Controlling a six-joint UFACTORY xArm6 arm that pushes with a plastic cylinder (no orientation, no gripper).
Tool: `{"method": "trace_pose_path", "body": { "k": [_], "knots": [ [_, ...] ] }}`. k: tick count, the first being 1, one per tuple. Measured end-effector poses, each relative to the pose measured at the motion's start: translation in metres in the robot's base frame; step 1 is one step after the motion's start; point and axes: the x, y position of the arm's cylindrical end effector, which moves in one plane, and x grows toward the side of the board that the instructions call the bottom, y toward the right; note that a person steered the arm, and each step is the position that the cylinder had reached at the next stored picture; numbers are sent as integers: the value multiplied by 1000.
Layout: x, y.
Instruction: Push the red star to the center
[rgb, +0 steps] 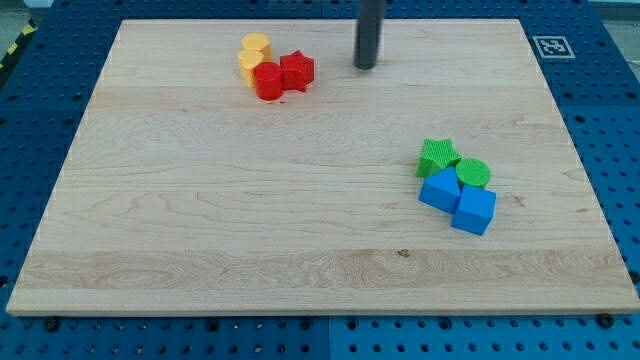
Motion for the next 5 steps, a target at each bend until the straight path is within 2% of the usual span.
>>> {"method": "trace_pose_path", "body": {
  "k": [1,3,4,5],
  "knots": [
    [6,-31],
    [15,-44],
    [-24,-48],
    [-36,-86]
  ]
}}
